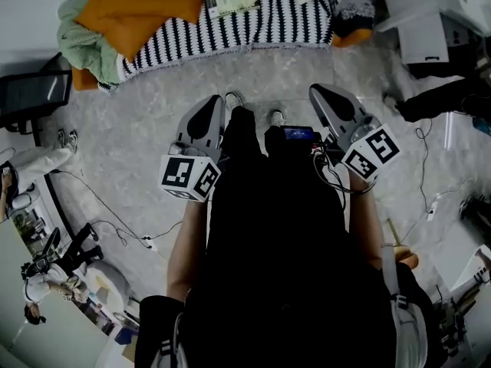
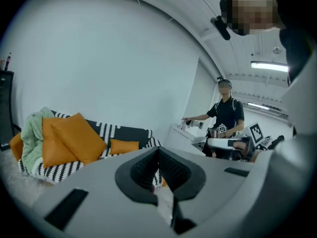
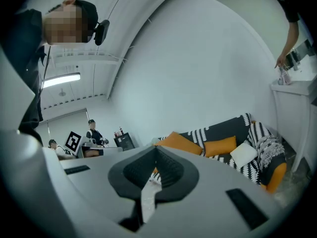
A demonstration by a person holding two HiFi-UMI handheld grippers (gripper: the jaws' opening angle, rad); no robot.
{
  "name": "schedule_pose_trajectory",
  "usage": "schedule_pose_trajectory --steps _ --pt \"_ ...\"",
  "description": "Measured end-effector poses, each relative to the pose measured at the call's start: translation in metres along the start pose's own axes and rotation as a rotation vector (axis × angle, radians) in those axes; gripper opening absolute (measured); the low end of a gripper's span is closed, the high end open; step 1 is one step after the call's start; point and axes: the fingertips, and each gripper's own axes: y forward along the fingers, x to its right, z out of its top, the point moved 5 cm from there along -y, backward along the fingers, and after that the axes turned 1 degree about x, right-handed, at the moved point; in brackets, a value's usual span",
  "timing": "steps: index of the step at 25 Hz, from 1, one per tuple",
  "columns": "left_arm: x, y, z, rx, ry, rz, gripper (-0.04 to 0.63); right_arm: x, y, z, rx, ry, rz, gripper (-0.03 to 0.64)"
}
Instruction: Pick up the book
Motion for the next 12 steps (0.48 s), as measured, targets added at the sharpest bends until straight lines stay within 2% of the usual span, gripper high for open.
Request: schedule_pose_trajectory --steps 6,12 --pt "-0.019 0.018 -0.001 -0.005 -0.021 -0.013 0.014 0.01 0.015 0.001 -0.014 -0.004 -0.024 0.017" --pt "-0.038 0.049 0.008 0.005 -0.034 -0.064 0.014 0.022 0.037 0.016 -0.017 -0.036 -0.066 0.016"
